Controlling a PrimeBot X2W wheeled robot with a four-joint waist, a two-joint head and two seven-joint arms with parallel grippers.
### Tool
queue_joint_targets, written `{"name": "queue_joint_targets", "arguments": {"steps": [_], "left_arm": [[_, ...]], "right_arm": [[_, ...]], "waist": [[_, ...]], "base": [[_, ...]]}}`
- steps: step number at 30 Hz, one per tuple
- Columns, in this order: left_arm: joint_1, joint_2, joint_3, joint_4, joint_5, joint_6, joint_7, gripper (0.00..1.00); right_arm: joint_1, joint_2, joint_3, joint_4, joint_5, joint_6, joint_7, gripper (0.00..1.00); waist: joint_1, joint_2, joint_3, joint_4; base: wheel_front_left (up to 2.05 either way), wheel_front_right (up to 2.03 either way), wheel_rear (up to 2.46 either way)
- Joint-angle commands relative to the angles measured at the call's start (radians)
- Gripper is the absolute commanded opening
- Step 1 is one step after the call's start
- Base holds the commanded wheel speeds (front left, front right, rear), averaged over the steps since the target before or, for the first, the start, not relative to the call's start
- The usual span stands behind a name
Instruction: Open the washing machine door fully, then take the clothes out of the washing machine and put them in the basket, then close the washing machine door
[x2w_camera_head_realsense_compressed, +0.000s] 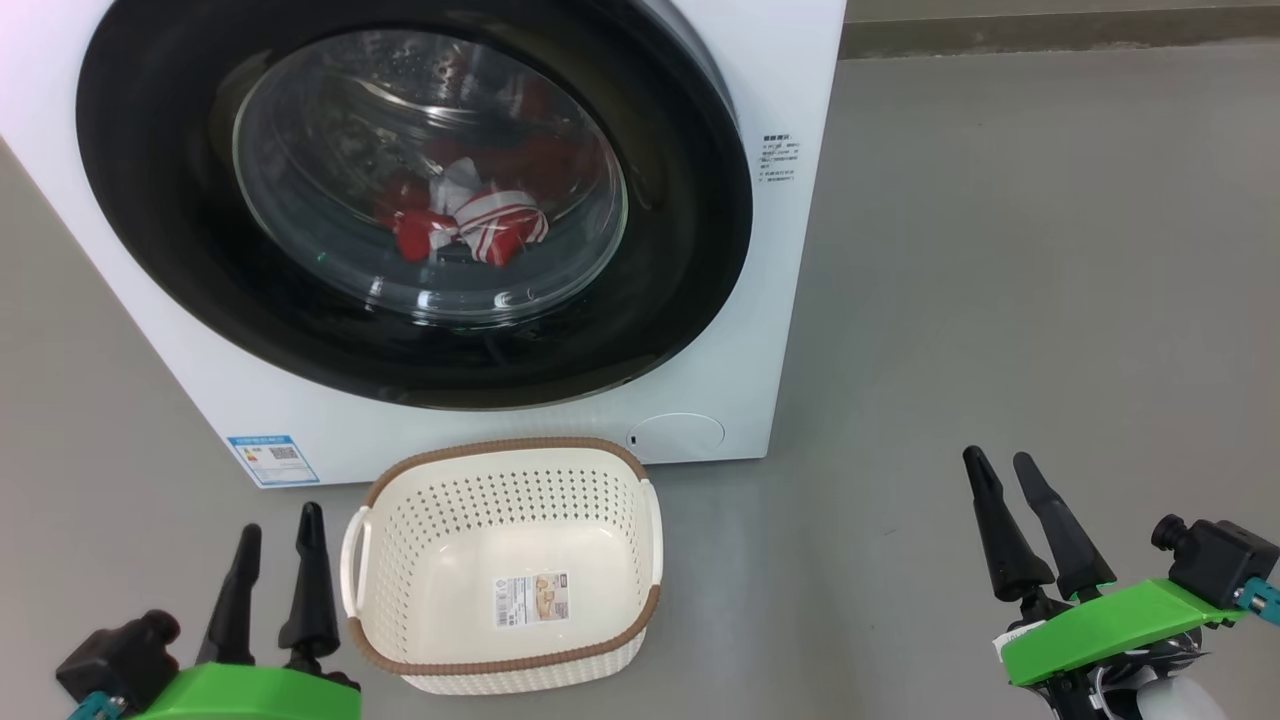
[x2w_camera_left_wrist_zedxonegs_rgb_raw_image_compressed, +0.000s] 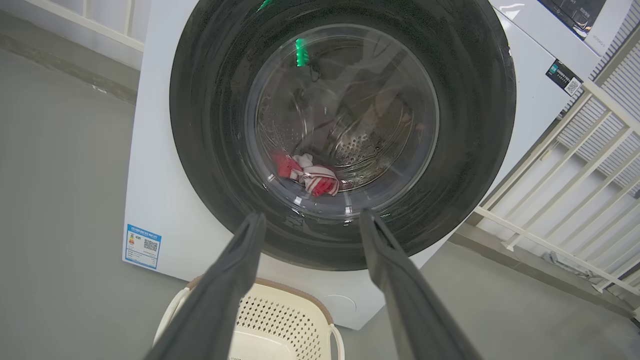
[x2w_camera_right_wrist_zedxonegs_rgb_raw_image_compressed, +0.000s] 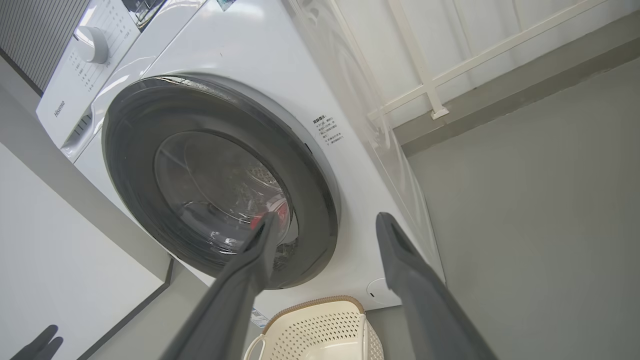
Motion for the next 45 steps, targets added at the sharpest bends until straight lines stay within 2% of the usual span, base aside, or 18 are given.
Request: {"name": "queue_joint_targets", "arguments": {"steps": [1,29,45], "left_arm": [[-0.051,0.017,0.025,-0.032,0.052,-0.007,-0.016,1.00],[-0.070,0.021,0.004,-0.047,0.393,0.007,-0.099,1.00],[-0.069,0.021,0.004,-0.047,0.389,0.010,-0.100,1.00]], "right_arm": [[-0.042,-0.017,0.017,-0.032,-0.053,0.001,-0.017,1.00],[-0.060,-0.036,0.050,-0.072,-0.361,0.002,-0.099,1.00],[-0.059,-0.033,0.046,-0.072,-0.362,0.002,-0.100,1.00]], "waist": [[-0.0001,0.0000,0.000,0.000],[-0.0001,0.0000,0.006,0.002],[-0.0001,0.0000,0.007,0.002]], "base": [[0.00,0.00,0.00],[0.00,0.00,0.00],[0.00,0.00,0.00]]}}
